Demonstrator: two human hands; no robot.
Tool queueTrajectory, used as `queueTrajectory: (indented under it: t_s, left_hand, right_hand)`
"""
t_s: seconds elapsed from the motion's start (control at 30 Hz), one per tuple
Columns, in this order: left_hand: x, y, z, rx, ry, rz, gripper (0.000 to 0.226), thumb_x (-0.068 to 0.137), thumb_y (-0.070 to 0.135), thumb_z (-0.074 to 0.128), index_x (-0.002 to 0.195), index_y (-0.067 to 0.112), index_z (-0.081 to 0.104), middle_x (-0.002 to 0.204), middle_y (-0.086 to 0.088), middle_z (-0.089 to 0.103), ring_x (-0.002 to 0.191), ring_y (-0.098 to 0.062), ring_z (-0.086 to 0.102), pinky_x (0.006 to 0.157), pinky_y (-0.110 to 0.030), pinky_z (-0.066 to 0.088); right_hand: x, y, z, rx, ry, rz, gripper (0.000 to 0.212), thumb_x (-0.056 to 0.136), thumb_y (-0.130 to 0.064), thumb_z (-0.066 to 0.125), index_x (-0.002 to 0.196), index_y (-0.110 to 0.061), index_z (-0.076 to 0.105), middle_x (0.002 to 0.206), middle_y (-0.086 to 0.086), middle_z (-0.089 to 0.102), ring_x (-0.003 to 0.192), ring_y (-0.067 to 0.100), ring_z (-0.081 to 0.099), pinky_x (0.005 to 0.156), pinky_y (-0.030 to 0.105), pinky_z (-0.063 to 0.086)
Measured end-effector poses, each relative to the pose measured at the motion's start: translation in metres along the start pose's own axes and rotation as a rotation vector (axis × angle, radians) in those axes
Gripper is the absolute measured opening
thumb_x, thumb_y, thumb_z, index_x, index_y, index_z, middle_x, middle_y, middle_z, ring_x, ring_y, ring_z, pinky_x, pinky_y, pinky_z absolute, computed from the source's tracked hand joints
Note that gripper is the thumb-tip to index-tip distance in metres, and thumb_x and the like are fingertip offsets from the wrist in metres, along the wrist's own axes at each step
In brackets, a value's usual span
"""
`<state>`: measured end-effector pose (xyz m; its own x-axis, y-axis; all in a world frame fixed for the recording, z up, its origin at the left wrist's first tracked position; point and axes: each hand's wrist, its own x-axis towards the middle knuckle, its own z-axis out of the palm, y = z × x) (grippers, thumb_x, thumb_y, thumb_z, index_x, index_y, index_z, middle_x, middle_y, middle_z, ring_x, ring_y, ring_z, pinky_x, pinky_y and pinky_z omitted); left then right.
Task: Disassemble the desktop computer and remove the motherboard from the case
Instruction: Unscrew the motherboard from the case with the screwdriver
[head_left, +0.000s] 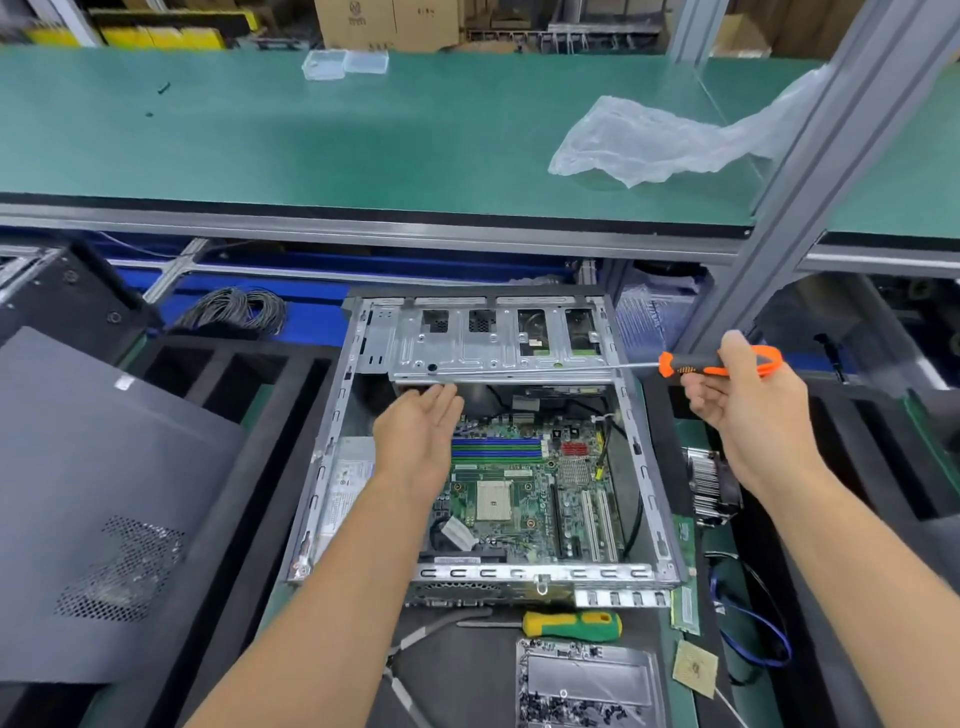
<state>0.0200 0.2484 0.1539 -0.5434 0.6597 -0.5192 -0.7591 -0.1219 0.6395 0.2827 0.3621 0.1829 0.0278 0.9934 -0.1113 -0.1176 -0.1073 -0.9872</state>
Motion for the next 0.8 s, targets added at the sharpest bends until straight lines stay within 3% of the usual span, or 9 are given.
queueTrajectory:
  t_s: [0.17,0.33,0.43,0.53,0.6,0.7,0.8]
  left_hand:
    - [0.012,-0.015,0.004,-0.044,0.064,-0.064,0.058,0.098,-0.012,0.037,0.151,-0.004,0.016,0.149,-0.025,0.035,0.135,-0.035,0.042,0.113,-0.045,0.036]
    - [0.026,-0.014,0.004,-0.051,0.079,-0.072,0.066,0.096,-0.012,0.037,0.155,0.007,0.012,0.150,-0.023,0.032,0.140,-0.032,0.035,0.114,-0.046,0.035]
    - [0.032,-0.011,0.003,-0.026,0.072,-0.065,0.060,0.097,-0.010,0.038,0.152,0.002,0.018,0.152,-0.023,0.029,0.143,-0.032,0.031,0.113,-0.047,0.035]
    - [0.033,-0.004,0.004,0.044,0.080,-0.071,0.049,0.098,-0.009,0.038,0.146,-0.008,0.027,0.150,-0.025,0.032,0.140,-0.034,0.035,0.110,-0.044,0.040]
    - [0.030,0.003,0.005,0.111,0.068,-0.091,0.043,0.099,-0.008,0.040,0.141,-0.014,0.032,0.147,-0.028,0.038,0.134,-0.037,0.043,0.102,-0.036,0.048]
    - [0.025,0.015,0.003,0.168,0.062,-0.115,0.042,0.100,-0.005,0.038,0.140,-0.015,0.032,0.143,-0.030,0.041,0.129,-0.041,0.047,0.103,-0.040,0.047]
    - [0.021,0.030,-0.008,0.228,0.059,-0.061,0.036,0.100,-0.002,0.039,0.135,-0.011,0.041,0.126,-0.028,0.056,0.112,-0.036,0.061,0.096,-0.039,0.052]
  right_hand:
    - [0.017,-0.007,0.018,-0.117,-0.051,-0.112,0.045,0.094,-0.046,0.055,0.101,-0.001,0.059,0.073,0.010,0.073,0.059,0.014,0.064,0.055,0.021,0.052]
    - [0.021,-0.035,0.037,-0.262,-0.065,-0.271,0.028,0.092,-0.052,0.056,0.077,-0.029,0.065,0.066,0.007,0.071,0.056,0.017,0.065,0.050,0.024,0.051]
    - [0.023,-0.065,0.057,-0.396,-0.076,-0.370,0.032,0.085,-0.058,0.058,0.081,-0.026,0.057,0.066,0.007,0.070,0.054,0.017,0.066,0.053,0.029,0.049]
    - [0.027,-0.102,0.090,-0.621,-0.164,-0.518,0.032,0.086,-0.056,0.054,0.080,-0.024,0.057,0.062,0.000,0.063,0.059,0.012,0.065,0.055,0.022,0.046]
    - [0.024,-0.126,0.119,-0.812,-0.269,-0.655,0.042,0.088,-0.053,0.050,0.077,-0.013,0.060,0.066,0.004,0.057,0.064,0.017,0.058,0.058,0.019,0.041]
    - [0.017,-0.149,0.162,-0.920,-0.426,-0.771,0.034,0.090,-0.053,0.052,0.086,-0.019,0.056,0.075,0.000,0.067,0.072,0.016,0.063,0.074,0.031,0.050]
    - [0.011,-0.157,0.200,-0.978,-0.568,-0.916,0.032,0.092,-0.051,0.052,0.084,-0.021,0.052,0.071,-0.002,0.059,0.062,0.011,0.054,0.066,0.031,0.044]
